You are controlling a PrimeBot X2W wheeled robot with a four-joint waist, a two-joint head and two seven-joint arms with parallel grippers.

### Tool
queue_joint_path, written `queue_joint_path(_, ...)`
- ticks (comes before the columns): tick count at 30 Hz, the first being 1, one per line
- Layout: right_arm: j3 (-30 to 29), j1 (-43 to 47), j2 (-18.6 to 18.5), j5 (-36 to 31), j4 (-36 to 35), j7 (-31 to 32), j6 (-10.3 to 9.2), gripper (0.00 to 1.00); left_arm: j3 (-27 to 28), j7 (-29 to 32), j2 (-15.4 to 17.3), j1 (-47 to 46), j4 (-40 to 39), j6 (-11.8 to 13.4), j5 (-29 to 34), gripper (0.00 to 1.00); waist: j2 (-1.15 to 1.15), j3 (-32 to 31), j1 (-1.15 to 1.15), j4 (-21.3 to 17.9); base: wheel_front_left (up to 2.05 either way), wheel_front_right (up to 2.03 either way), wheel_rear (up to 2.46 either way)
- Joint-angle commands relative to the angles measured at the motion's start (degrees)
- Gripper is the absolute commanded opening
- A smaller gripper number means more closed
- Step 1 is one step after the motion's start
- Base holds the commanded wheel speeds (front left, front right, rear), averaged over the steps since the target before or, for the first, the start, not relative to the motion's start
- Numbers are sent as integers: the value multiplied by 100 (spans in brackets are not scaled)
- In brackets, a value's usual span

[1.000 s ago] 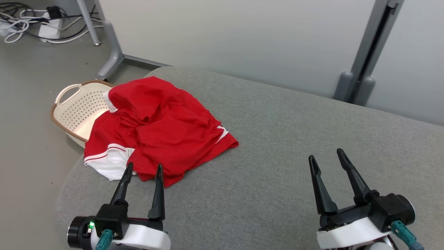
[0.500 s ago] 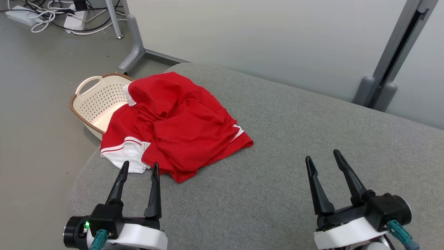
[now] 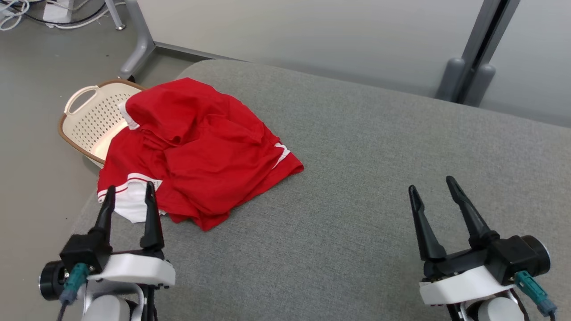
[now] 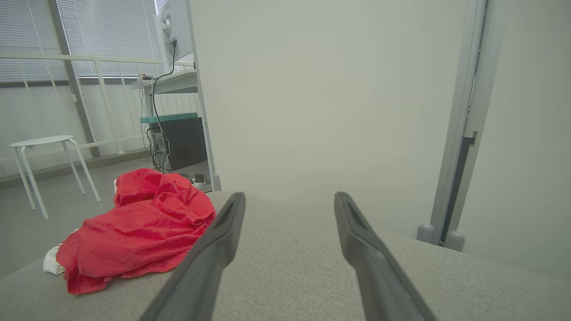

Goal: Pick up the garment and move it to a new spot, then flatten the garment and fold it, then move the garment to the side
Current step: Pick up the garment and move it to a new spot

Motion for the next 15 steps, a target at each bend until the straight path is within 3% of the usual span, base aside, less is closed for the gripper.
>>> queue_joint_path(1,-70,-73,-104,-54,-14,-34,0,100,137,-5,20,-269,166,-77,-134,100,0,298,0,-198,0,0,0)
queue_joint_path(7,-241,-380,-471,-127,-114,-34,0,100,630,25,283,-1350,1423,-389,-483,100,0,1003,0,-499,0,0,0)
queue_joint_path(15,-559,-609,-718,-202,-282,-34,0,100,734,916,958,-2891,2973,-575,-680,100,0,1646,0,-818,0,0,0)
